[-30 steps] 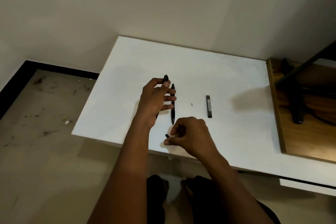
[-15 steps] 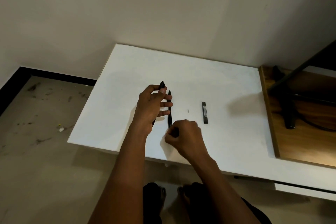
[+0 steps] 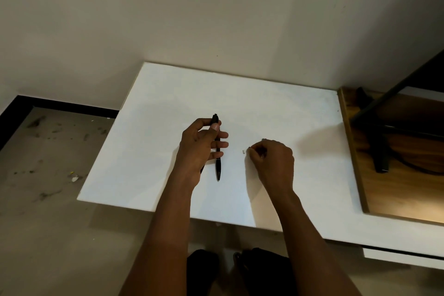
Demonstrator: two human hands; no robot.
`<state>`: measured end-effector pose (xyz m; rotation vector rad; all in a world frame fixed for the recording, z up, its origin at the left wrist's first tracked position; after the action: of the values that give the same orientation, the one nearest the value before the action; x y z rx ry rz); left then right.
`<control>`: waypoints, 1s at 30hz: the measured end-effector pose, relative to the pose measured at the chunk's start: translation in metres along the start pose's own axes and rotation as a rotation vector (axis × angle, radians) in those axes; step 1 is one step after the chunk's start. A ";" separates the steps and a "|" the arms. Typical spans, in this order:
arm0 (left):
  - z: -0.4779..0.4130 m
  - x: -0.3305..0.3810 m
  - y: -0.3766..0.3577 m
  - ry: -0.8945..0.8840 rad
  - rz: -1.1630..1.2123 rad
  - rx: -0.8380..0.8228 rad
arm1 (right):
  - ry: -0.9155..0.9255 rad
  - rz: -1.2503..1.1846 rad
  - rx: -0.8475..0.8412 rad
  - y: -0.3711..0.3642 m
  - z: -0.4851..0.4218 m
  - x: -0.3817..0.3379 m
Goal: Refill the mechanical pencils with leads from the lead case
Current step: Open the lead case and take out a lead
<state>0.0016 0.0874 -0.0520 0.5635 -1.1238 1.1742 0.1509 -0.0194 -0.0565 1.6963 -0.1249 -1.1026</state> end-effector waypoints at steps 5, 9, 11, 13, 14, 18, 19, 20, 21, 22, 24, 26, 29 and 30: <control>0.001 0.000 -0.002 0.006 -0.009 -0.012 | 0.004 -0.012 -0.001 -0.002 -0.001 -0.001; 0.003 0.001 -0.005 -0.009 -0.025 -0.042 | -0.070 -0.163 0.017 0.008 -0.002 0.001; 0.004 0.002 -0.007 -0.021 -0.031 -0.071 | -0.121 -0.222 0.066 0.019 -0.005 0.006; 0.005 0.003 -0.010 -0.027 -0.046 -0.078 | -0.174 -0.241 0.131 0.030 -0.007 0.015; 0.005 0.002 -0.012 -0.027 -0.064 -0.073 | -0.205 -0.234 0.154 0.034 -0.007 0.021; 0.003 -0.001 -0.016 -0.006 -0.113 -0.035 | -0.294 -0.208 0.088 0.034 -0.005 0.033; 0.002 -0.002 -0.017 0.006 -0.110 -0.028 | -0.305 -0.204 0.054 0.032 -0.004 0.034; 0.002 -0.003 -0.019 0.018 -0.100 -0.024 | -0.311 -0.197 0.023 0.031 -0.003 0.033; 0.002 -0.004 -0.021 0.030 -0.083 -0.025 | -0.312 -0.188 -0.003 0.029 -0.002 0.032; 0.003 -0.004 -0.024 0.044 -0.061 -0.027 | -0.316 -0.180 -0.023 0.027 -0.001 0.032; 0.003 -0.004 -0.029 0.071 -0.007 -0.033 | -0.331 -0.170 -0.038 0.025 0.000 0.034; 0.004 -0.003 -0.033 0.090 0.047 -0.042 | -0.349 -0.165 -0.041 0.024 -0.001 0.035; 0.005 -0.002 -0.038 0.097 0.104 -0.076 | -0.351 -0.130 -0.067 0.022 -0.001 0.035; 0.005 -0.002 -0.040 0.098 0.117 -0.086 | -0.353 -0.119 -0.075 0.021 -0.001 0.034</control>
<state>0.0363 0.0683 -0.0445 0.3738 -1.1291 1.2346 0.1799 -0.0469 -0.0600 1.4448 -0.2043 -1.4718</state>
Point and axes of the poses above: each hand's wrist, its own z-axis away from the middle knuckle, its own y-axis out of the back of the hand, x = y × z, the point moved 4 cm from there along -z, towards the middle knuckle, and after that the axes turned 2 degrees about x, right-handed, at the moved point
